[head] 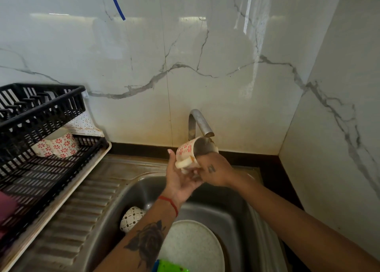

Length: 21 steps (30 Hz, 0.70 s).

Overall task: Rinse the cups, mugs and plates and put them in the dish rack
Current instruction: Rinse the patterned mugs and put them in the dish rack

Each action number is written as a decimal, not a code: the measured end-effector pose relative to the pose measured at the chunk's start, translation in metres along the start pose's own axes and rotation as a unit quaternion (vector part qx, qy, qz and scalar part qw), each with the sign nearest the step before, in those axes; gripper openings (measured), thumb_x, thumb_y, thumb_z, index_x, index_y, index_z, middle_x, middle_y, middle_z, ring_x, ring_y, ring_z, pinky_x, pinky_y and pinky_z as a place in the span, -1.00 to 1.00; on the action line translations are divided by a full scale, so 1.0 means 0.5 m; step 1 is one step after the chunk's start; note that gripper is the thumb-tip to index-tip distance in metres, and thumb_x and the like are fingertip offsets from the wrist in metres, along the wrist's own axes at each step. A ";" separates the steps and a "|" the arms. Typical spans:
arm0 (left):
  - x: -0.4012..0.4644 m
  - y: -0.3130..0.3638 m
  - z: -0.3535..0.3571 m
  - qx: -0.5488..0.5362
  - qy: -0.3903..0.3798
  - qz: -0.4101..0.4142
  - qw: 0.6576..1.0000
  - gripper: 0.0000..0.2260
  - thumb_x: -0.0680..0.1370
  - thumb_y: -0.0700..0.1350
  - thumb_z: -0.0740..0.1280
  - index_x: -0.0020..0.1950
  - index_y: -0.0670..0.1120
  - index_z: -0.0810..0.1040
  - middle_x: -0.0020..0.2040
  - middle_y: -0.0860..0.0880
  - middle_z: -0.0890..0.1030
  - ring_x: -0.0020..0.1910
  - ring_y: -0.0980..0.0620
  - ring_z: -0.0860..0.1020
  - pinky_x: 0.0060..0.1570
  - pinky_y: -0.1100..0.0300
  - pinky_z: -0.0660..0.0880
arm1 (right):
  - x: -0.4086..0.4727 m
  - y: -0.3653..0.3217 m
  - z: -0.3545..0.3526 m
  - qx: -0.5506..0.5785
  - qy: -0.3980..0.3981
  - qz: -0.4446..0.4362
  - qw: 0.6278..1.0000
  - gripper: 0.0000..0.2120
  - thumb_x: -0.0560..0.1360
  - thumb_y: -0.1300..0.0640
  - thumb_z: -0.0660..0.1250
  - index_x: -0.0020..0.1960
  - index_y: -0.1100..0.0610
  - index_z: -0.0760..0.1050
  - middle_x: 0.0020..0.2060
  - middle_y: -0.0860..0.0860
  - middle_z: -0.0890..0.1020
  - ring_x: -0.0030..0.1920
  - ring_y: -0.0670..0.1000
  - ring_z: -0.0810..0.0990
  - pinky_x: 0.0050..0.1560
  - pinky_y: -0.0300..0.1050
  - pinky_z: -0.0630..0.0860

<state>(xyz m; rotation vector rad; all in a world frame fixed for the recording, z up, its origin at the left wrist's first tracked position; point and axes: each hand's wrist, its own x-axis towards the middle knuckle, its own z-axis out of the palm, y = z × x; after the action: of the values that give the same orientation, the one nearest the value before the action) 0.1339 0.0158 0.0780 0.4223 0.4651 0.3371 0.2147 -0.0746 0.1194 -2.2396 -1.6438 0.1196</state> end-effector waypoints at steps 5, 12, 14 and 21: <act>0.000 0.005 0.021 -0.043 0.014 0.012 0.999 -0.45 0.38 0.10 0.42 0.27 -0.17 0.51 0.00 -0.24 0.67 -0.08 -0.21 0.67 -0.23 -0.07 0.62 | -0.001 -0.002 -0.003 -0.044 -0.111 -0.006 0.993 -0.40 0.52 0.21 0.30 0.51 0.07 0.20 0.42 0.10 0.38 0.38 0.12 0.38 0.36 0.03 0.37; 0.003 -0.002 0.019 -0.008 0.063 0.005 0.998 -0.54 0.46 0.11 0.36 0.26 -0.13 0.52 0.01 -0.22 0.66 -0.01 -0.18 0.62 -0.18 0.00 0.62 | 0.007 -0.018 0.010 0.119 -0.111 0.046 0.986 -0.41 0.50 0.27 0.30 0.50 0.09 0.22 0.39 0.11 0.40 0.39 0.12 0.36 0.35 -0.03 0.35; 0.008 0.010 0.016 0.012 0.074 -0.009 0.997 -0.52 0.47 0.16 0.35 0.25 -0.12 0.52 0.06 -0.22 0.64 0.03 -0.20 0.60 -0.14 -0.06 0.60 | -0.004 -0.006 0.017 0.072 -0.104 -0.001 0.992 -0.40 0.55 0.18 0.28 0.53 0.05 0.15 0.46 0.07 0.31 0.45 0.10 0.28 0.42 0.02 0.30; -0.006 0.002 0.002 0.024 0.032 -0.034 0.999 -0.33 0.40 0.40 0.27 0.23 -0.13 0.52 0.13 -0.28 0.60 0.09 -0.18 0.59 -0.07 -0.10 0.61 | -0.019 0.014 0.010 -0.034 0.057 -0.031 0.997 -0.61 0.60 -0.03 0.21 0.37 0.12 0.40 0.31 0.11 0.50 0.31 0.10 0.45 0.29 -0.09 0.40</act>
<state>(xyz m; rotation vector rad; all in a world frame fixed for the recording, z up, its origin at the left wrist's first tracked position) 0.1316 0.0153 0.0802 0.4419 0.5497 0.2741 0.2167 -0.0840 0.1109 -2.1973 -1.6773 -0.0793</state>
